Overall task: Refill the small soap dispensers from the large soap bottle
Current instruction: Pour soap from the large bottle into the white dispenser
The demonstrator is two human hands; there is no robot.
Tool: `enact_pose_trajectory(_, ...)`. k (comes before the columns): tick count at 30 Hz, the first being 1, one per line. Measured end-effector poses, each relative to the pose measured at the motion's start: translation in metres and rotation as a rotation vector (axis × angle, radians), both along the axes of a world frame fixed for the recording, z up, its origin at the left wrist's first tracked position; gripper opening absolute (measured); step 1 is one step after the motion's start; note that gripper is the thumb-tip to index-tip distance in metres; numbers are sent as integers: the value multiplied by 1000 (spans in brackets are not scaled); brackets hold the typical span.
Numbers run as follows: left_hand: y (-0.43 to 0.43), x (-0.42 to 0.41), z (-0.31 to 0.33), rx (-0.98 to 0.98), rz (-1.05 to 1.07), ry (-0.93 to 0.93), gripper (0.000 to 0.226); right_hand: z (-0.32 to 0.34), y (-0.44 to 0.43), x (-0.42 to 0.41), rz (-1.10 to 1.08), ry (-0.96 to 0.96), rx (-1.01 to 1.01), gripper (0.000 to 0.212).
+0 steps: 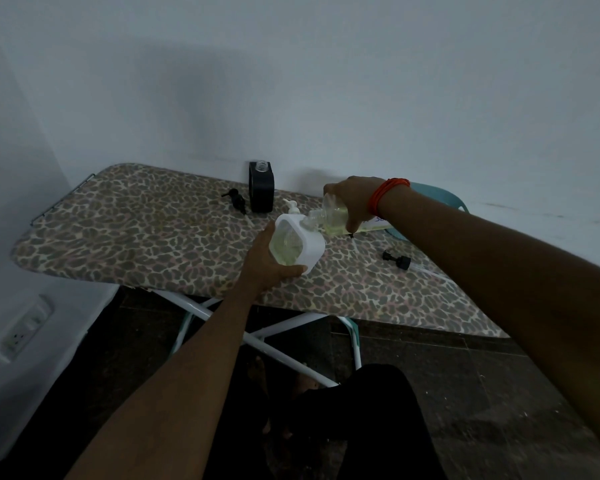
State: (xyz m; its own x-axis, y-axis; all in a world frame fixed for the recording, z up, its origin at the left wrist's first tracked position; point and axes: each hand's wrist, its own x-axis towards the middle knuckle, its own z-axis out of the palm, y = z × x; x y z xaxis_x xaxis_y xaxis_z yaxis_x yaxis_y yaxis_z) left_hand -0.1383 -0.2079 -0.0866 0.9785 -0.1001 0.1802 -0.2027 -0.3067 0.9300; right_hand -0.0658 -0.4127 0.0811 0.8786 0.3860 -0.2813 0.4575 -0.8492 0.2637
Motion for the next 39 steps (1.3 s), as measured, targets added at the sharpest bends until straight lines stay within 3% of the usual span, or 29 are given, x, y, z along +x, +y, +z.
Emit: enact_pose_trajectory(39,0,-3,2,3,18,11,117,1,2,-1,2,-12,-21,85)
